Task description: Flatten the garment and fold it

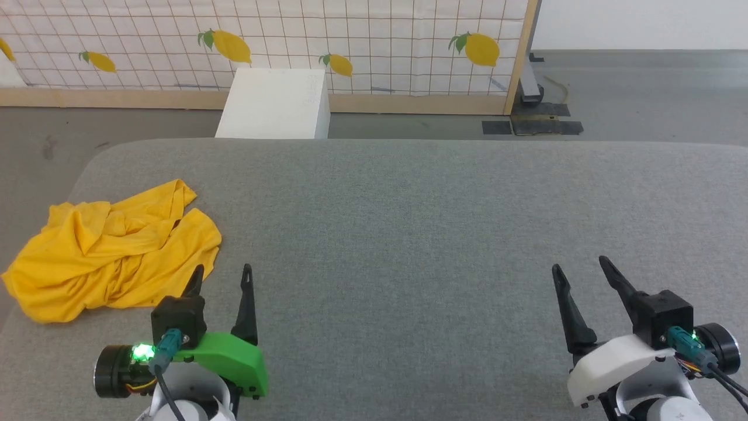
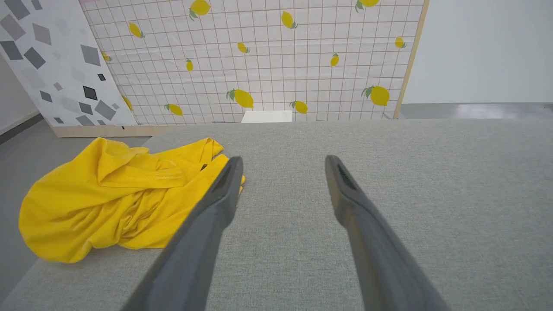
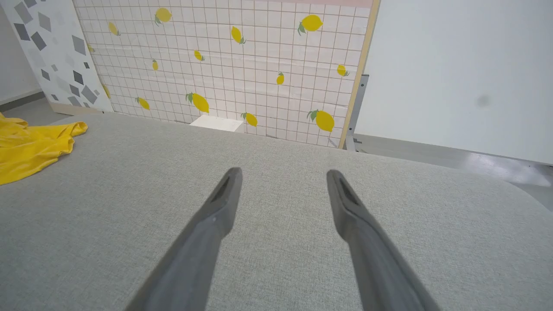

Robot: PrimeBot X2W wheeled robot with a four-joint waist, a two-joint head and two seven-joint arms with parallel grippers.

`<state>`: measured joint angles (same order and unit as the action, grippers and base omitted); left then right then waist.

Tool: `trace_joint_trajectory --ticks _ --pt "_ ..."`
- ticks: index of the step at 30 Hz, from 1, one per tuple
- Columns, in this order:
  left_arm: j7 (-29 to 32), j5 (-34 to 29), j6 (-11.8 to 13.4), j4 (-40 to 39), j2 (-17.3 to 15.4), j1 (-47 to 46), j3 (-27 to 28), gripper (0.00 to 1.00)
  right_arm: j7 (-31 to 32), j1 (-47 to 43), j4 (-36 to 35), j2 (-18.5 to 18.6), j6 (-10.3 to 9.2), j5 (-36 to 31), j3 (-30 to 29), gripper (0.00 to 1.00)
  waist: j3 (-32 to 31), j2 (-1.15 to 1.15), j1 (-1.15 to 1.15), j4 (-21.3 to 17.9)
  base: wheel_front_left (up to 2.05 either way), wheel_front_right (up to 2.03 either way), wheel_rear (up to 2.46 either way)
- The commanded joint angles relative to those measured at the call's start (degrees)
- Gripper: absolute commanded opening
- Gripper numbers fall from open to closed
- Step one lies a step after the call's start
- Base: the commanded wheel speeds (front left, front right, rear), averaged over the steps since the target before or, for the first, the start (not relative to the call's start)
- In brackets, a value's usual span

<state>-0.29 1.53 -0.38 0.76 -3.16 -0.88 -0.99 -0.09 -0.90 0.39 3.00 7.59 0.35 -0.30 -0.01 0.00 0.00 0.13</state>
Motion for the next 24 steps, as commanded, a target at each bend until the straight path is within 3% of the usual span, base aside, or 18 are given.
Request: trace_joint_trajectory --ticks 1,24 --pt "-0.60 0.39 0.54 0.46 0.02 -0.46 -0.43 1.00 -0.72 -0.07 0.12 -0.01 -0.01 0.24 -0.18 1.00 -0.01 0.00 0.00 0.16 0.00 0.00 0.00" --pt "-3.42 3.43 2.66 2.79 -0.69 -1.60 -1.89 1.00 -2.69 -0.11 0.66 -0.03 -0.02 0.52 -0.58 1.00 0.30 0.00 0.00 7.80 0.00 0.00 0.00"
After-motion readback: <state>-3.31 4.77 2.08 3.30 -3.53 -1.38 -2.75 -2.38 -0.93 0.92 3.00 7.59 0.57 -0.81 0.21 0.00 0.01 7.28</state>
